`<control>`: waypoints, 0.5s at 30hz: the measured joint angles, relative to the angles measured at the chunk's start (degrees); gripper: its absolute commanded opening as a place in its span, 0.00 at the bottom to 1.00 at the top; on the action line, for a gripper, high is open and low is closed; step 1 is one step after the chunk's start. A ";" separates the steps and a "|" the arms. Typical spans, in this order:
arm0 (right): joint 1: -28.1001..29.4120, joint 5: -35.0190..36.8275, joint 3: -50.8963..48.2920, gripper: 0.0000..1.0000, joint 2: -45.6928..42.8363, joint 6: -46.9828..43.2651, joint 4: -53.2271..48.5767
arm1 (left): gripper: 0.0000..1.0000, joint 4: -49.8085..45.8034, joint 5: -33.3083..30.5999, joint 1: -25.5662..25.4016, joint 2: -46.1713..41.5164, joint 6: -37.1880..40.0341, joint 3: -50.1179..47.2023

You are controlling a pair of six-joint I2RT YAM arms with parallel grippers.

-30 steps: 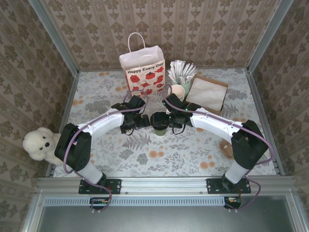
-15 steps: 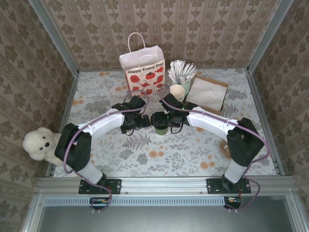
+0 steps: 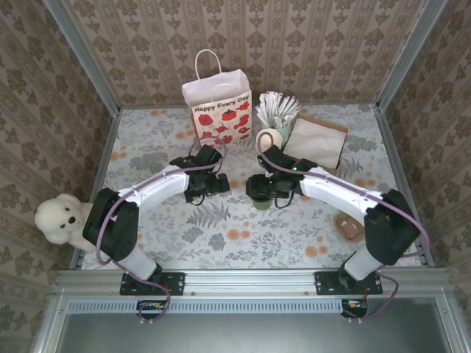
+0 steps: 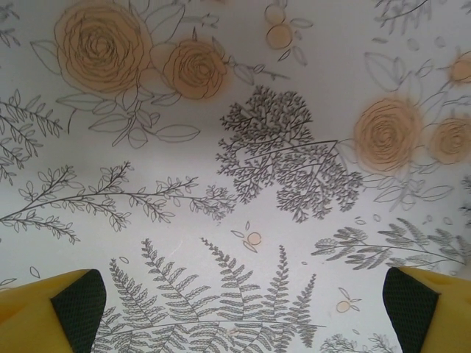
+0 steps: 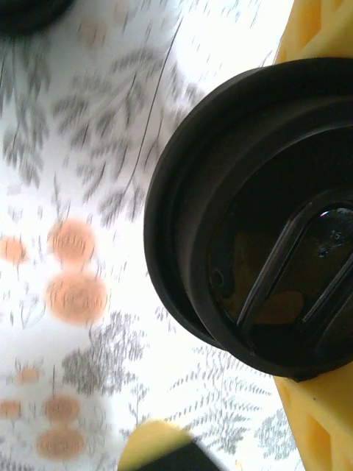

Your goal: Pack the takeout coffee

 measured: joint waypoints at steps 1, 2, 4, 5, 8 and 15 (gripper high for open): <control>-1.51 -0.13 -1.40 0.78 -1.84 -0.39 -1.03 | 1.00 0.13 -0.02 0.00 -0.55 0.11 0.04; -2.78 -0.15 -2.43 0.78 -3.08 -0.68 -1.70 | 1.00 0.17 -0.04 0.00 -0.98 0.13 0.11; -6.25 -0.20 -4.33 0.78 -5.60 -1.75 -3.04 | 1.00 0.42 -0.04 0.00 -1.66 0.33 0.44; -8.13 -0.22 -4.96 0.78 -6.43 -2.21 -3.37 | 1.00 0.63 -0.04 0.00 -1.81 0.39 0.68; -14.03 -0.50 -5.66 0.77 -7.23 -3.87 -3.50 | 1.00 1.86 0.00 0.00 -2.05 0.98 0.96; -25.57 -1.27 -5.05 0.77 -5.62 -6.01 -1.07 | 1.00 5.05 -0.07 0.00 -3.74 1.62 0.81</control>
